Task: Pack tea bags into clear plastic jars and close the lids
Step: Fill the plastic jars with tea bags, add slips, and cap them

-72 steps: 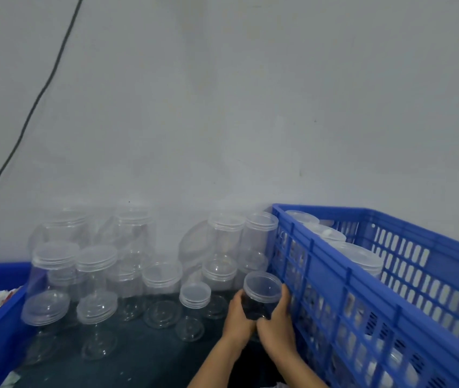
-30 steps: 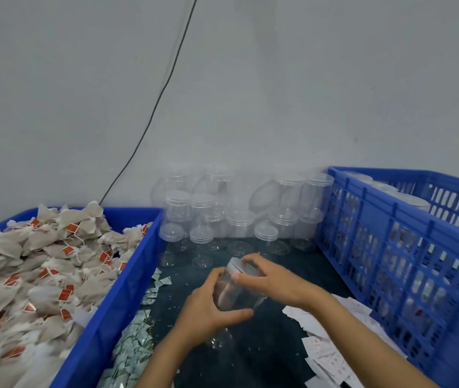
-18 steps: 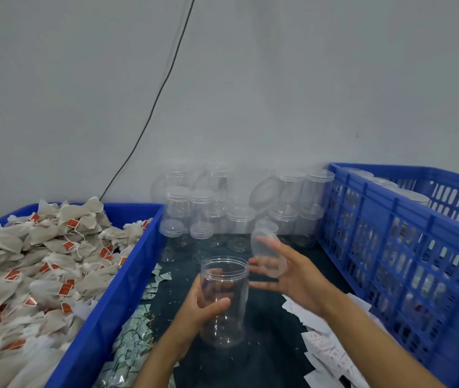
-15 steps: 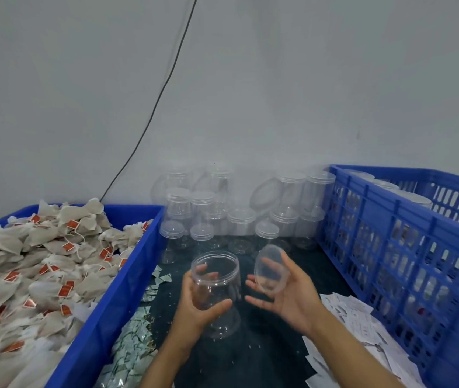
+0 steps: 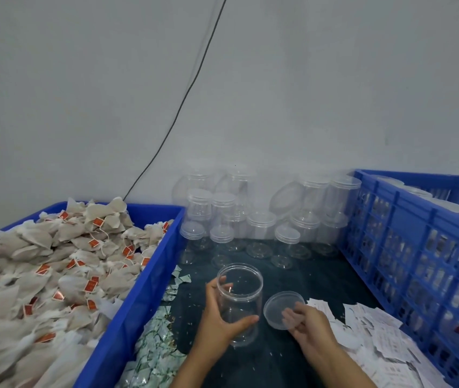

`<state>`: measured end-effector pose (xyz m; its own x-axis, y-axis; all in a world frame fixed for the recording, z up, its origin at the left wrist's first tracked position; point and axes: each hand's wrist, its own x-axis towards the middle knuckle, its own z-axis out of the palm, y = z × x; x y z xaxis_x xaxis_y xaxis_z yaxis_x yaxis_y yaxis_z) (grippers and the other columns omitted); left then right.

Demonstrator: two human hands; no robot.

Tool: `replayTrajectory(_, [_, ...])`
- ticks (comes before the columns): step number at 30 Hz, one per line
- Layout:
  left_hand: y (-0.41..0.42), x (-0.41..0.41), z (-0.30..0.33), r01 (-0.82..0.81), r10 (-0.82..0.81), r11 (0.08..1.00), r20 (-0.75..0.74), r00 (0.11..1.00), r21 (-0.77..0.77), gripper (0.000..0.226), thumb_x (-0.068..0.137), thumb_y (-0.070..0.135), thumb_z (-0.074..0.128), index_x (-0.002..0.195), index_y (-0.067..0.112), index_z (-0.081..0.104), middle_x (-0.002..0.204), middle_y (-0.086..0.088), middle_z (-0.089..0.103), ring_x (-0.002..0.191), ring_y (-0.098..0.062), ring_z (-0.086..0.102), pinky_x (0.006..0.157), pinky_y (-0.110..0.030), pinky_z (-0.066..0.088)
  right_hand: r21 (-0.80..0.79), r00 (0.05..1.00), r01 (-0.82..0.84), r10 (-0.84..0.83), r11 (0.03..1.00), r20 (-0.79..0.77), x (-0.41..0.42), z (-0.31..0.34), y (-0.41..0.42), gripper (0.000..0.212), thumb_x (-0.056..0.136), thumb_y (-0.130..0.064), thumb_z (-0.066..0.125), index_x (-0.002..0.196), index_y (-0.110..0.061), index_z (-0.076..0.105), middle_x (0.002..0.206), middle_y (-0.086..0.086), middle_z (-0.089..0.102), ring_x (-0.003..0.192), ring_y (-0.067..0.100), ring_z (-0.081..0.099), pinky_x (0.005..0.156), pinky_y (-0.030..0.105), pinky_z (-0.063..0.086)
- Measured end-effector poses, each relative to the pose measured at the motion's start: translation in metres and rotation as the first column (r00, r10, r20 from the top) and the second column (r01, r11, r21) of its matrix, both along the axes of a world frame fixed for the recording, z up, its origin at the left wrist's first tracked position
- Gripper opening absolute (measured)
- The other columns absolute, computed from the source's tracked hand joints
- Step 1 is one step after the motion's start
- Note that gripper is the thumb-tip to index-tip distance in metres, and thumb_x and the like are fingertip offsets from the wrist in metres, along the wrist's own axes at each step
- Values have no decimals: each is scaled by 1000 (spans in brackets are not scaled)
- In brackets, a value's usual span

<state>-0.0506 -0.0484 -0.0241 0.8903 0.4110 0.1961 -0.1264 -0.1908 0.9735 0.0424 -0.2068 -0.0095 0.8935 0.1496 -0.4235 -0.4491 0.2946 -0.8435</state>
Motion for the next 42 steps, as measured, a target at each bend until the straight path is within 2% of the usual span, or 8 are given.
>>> replayTrajectory(4, [1, -3, 9, 13, -12, 1000, -86, 996, 7, 98, 53, 32, 92, 128, 39, 30, 136, 9, 47, 126, -13, 49, 111, -39, 39, -322, 992, -41, 76, 946, 98, 4, 16, -12, 17, 90, 3, 45, 75, -6, 49, 74, 11, 45, 72, 25, 44, 67, 35, 35])
replayTrajectory(7, [2, -8, 18, 51, -42, 998, -166, 985, 49, 100, 63, 8, 88, 131, 38, 21, 144, 4, 41, 128, -14, 46, 109, -32, 39, -429, 976, -66, 148, 901, 162, -2, 35, -16, 12, 89, 1, 48, 95, -4, 57, 100, 16, 52, 87, 29, 49, 73, 35, 32])
replayTrajectory(9, [1, -12, 27, 47, -26, 995, -218, 976, 92, 112, 67, -5, 80, 139, 41, 8, 150, 2, 30, 132, -15, 39, 95, -21, 45, -460, 953, -27, 163, 887, 257, -6, 50, -13, 41, 92, 0, 48, 133, -5, 49, 128, 14, 49, 109, 30, 50, 81, 34, 35])
replayTrajectory(12, [-1, -21, 56, -14, 48, 990, -241, 969, 140, 116, 75, -13, 66, 146, 43, -6, 157, 0, 3, 130, -14, 30, 70, -12, 52, -417, 887, 33, 166, 908, 431, -13, 81, -1, 42, 92, 2, 48, 133, -9, 49, 118, 9, 51, 91, 17, 51, 77, 32, 38])
replayTrajectory(20, [26, -14, 155, -457, 414, 866, 221, 883, 205, 48, 86, -6, 47, 128, 16, 38, 130, 3, 38, 96, 1, 50, 70, -8, 40, -237, 672, -82, 229, 968, 704, -54, 153, 77, 28, 91, 10, 42, 96, -10, 60, 98, 9, 65, 91, 16, 60, 80, 26, 50])
replayTrajectory(28, [134, -43, 142, -235, 488, 739, -260, 833, 632, 17, 87, 4, 48, 96, 14, 57, 102, -5, 62, 96, -23, 59, 86, -36, 46, -245, 663, -411, 473, 878, 580, -88, 146, 152, 29, 92, 11, 36, 97, -4, 60, 91, 14, 66, 85, 24, 64, 74, 32, 55])
replayTrajectory(33, [210, -93, 106, -53, 628, 650, -496, 600, 758, 45, 90, 13, 58, 132, 19, 47, 132, -6, 54, 113, -22, 56, 93, -34, 49, -331, 592, -468, 569, 820, 571, -94, 136, 180, 31, 93, 11, 38, 90, -8, 63, 92, 11, 67, 88, 22, 64, 72, 28, 56])
replayTrajectory(42, [248, -103, 55, 30, 614, 625, -515, 598, 780, 58, 82, 19, 71, 134, 19, 46, 134, -8, 54, 117, -22, 55, 92, -29, 46, -586, 420, -388, 702, 712, 575, -92, 119, 247, 27, 92, 6, 42, 95, -13, 60, 93, 2, 64, 94, 19, 63, 79, 27, 53])
